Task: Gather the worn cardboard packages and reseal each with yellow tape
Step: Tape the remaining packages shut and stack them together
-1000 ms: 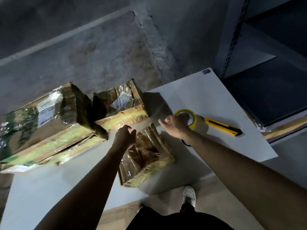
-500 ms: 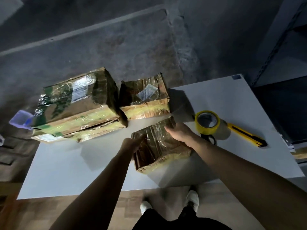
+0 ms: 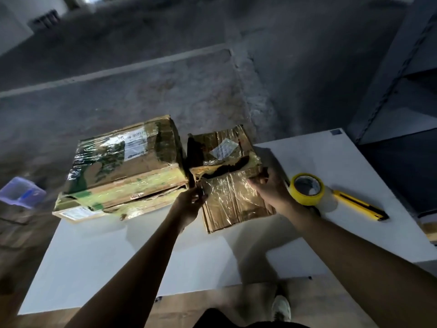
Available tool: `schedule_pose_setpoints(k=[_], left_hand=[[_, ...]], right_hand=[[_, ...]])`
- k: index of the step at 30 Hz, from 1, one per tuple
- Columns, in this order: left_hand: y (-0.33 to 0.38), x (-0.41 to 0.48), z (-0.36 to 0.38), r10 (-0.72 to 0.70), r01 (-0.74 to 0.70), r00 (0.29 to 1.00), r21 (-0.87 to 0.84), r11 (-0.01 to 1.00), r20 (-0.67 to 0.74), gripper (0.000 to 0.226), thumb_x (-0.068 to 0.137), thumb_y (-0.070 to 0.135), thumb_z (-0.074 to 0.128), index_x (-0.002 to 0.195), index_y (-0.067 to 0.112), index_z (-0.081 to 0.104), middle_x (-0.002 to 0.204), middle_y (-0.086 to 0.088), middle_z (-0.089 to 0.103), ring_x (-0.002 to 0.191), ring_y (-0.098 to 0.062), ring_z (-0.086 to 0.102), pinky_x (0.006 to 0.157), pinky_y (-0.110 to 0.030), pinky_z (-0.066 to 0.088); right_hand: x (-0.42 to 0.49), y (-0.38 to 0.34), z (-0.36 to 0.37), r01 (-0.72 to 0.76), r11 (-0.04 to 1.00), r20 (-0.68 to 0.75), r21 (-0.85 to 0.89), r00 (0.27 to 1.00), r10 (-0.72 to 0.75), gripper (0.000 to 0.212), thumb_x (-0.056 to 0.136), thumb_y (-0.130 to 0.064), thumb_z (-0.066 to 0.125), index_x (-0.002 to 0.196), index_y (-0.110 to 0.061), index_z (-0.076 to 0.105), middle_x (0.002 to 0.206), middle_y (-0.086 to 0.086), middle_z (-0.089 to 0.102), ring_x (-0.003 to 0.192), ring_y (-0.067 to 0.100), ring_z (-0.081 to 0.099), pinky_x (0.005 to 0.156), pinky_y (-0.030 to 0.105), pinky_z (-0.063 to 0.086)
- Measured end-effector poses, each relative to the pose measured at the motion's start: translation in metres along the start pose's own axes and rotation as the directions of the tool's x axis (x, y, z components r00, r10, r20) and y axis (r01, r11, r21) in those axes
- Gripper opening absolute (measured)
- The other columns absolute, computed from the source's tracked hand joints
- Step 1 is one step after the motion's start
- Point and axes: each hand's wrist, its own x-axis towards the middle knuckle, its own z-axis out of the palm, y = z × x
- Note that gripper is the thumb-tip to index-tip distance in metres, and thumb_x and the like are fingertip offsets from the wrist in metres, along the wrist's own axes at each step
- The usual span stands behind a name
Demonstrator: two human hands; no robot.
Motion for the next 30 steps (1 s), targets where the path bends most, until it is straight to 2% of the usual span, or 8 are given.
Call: schedule_pose_setpoints(k=[4,8,11,14,19,24,27,30], left_hand=[[-0.011,0.003,-0.013,0.107,-0.088,0.992,0.243,0.966,-0.064,0.015,0.092,0.018,0.068,0.106,0.015,0.073,0.097,-0.002,0.073,0.093,-0.019,0.068,0.071,-0.022,0.042],[-0.010,0.001,-0.014,0.110,-0.067,0.972,0.202,0.977,-0.208,0.022,0.098,0.025,0.059,0.094,0.008,0.073,0.084,-0.009,0.071,0.077,-0.025,0.064,0.060,-0.028,0.042],[-0.028,0.009,-0.016,0.113,-0.095,0.992,0.263,0.960,-0.053,0.021,0.092,0.000,0.050,0.100,0.007,0.068,0.094,-0.008,0.075,0.091,-0.024,0.069,0.064,-0.021,0.044],[-0.045,0.010,-0.020,0.164,-0.159,0.986,0.370,0.915,0.018,0.025,0.093,-0.001,0.053,0.113,0.001,0.067,0.100,-0.008,0.076,0.097,-0.023,0.070,0.072,-0.016,0.046],[-0.057,0.005,-0.014,0.225,-0.199,0.974,0.334,0.921,-0.040,0.020,0.089,0.011,0.069,0.109,0.009,0.067,0.101,-0.009,0.074,0.092,-0.029,0.069,0.073,-0.031,0.053],[-0.059,0.010,-0.014,0.192,-0.191,0.981,0.408,0.893,0.040,0.036,0.084,0.020,0.076,0.114,0.008,0.060,0.104,-0.012,0.070,0.094,-0.033,0.066,0.078,-0.039,0.056],[-0.049,0.016,-0.019,0.096,-0.160,0.979,0.382,0.910,0.180,0.049,0.087,-0.003,0.057,0.133,0.006,0.045,0.124,-0.013,0.061,0.107,-0.031,0.060,0.085,-0.037,0.054],[-0.029,0.018,-0.023,0.364,-0.343,0.931,0.411,0.845,0.029,0.048,0.084,-0.009,0.057,0.131,0.002,0.048,0.125,-0.019,0.056,0.107,-0.036,0.060,0.073,-0.032,0.051]], right_hand=[[-0.012,-0.003,0.012,-0.066,0.994,-0.037,0.083,0.997,0.069,0.066,0.082,-0.048,0.076,0.131,-0.015,0.048,0.114,-0.001,0.060,0.103,0.018,0.060,0.092,0.036,0.051],[-0.027,-0.006,0.026,0.006,0.997,-0.092,0.079,0.996,0.001,0.079,0.069,-0.071,0.075,0.127,-0.024,0.048,0.106,0.006,0.069,0.090,0.038,0.067,0.078,0.056,0.057],[-0.034,-0.006,0.028,-0.023,1.000,-0.077,0.020,0.997,0.025,0.080,0.078,-0.050,0.079,0.137,-0.014,0.039,0.122,0.004,0.062,0.107,0.025,0.062,0.086,0.039,0.052],[-0.036,-0.002,0.026,-0.064,0.998,-0.112,-0.022,0.992,0.062,0.070,0.085,-0.033,0.077,0.133,-0.009,0.032,0.107,-0.002,0.057,0.096,0.021,0.059,0.075,0.027,0.050],[-0.041,-0.003,0.028,-0.104,0.994,-0.106,-0.040,0.989,0.100,0.073,0.086,-0.031,0.075,0.140,-0.014,0.029,0.132,0.015,0.051,0.115,0.035,0.056,0.093,0.051,0.051],[-0.038,-0.003,0.026,-0.055,0.995,-0.180,-0.085,0.983,0.039,0.041,0.096,-0.036,0.062,0.127,-0.014,0.047,0.114,0.009,0.061,0.088,0.026,0.062,0.064,0.034,0.046],[-0.032,-0.002,0.025,-0.040,0.993,-0.197,-0.115,0.980,0.017,0.036,0.096,-0.029,0.062,0.121,-0.008,0.048,0.096,0.004,0.057,0.070,0.014,0.054,0.050,0.022,0.039],[-0.031,-0.005,0.025,-0.033,0.992,-0.218,-0.126,0.976,0.005,0.037,0.097,-0.034,0.060,0.119,-0.006,0.050,0.101,0.007,0.059,0.079,0.019,0.056,0.056,0.028,0.039]])
